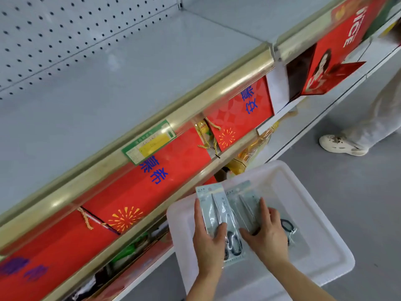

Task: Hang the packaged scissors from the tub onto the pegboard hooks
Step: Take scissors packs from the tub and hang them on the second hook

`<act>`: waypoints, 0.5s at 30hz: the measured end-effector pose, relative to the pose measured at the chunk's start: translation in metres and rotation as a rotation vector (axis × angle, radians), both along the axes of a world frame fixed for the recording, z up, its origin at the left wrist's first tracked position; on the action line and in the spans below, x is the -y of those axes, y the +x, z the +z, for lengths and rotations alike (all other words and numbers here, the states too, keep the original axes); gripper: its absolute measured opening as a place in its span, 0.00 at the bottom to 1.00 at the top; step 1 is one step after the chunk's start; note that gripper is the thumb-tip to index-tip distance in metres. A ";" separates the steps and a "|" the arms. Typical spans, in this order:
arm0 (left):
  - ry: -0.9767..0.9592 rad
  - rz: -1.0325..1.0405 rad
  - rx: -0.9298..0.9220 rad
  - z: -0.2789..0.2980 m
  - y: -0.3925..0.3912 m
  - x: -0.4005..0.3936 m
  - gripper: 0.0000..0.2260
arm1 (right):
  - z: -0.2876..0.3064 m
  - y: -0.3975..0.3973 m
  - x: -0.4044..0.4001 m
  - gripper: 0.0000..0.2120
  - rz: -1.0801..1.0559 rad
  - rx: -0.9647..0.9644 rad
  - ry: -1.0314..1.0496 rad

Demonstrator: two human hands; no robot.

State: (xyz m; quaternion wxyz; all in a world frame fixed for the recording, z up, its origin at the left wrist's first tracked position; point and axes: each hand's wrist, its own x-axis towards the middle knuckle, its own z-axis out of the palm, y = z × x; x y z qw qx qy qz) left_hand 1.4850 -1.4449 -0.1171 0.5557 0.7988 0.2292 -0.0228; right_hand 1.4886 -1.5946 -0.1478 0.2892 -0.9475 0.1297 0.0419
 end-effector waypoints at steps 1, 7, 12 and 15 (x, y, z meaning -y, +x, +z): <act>0.001 0.024 0.049 0.014 0.001 -0.003 0.39 | 0.014 0.002 -0.005 0.52 -0.022 0.021 0.044; -0.079 0.092 0.294 0.113 0.004 -0.026 0.39 | 0.122 0.020 -0.038 0.51 -0.041 0.213 0.202; -0.071 0.180 0.497 0.199 0.007 -0.060 0.41 | 0.223 0.032 -0.069 0.52 0.004 0.349 0.235; -0.027 0.240 0.601 0.251 0.011 -0.083 0.42 | 0.279 0.041 -0.093 0.53 0.057 0.466 0.266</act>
